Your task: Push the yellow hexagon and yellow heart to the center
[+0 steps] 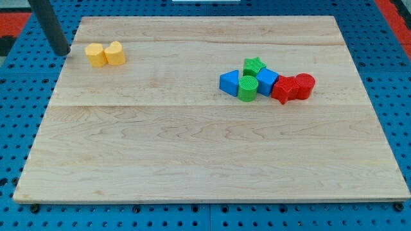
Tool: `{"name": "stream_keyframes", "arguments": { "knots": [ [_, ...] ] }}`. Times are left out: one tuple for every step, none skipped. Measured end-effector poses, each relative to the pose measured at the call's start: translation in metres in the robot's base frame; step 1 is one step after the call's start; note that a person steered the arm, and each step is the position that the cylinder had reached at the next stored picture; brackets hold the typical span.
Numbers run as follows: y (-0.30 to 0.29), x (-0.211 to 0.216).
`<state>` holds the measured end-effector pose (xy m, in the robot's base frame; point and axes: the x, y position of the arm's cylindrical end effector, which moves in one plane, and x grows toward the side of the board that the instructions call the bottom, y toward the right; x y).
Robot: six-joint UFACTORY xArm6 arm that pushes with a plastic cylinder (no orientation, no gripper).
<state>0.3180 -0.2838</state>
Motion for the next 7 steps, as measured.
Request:
{"name": "stream_keyframes", "arguments": {
  "knots": [
    [0.064, -0.005],
    [0.133, -0.016],
    [0.201, -0.014],
    [0.280, 0.001],
    [0.248, -0.001],
    [0.163, -0.023],
    [0.163, -0.002]
  ]
}}
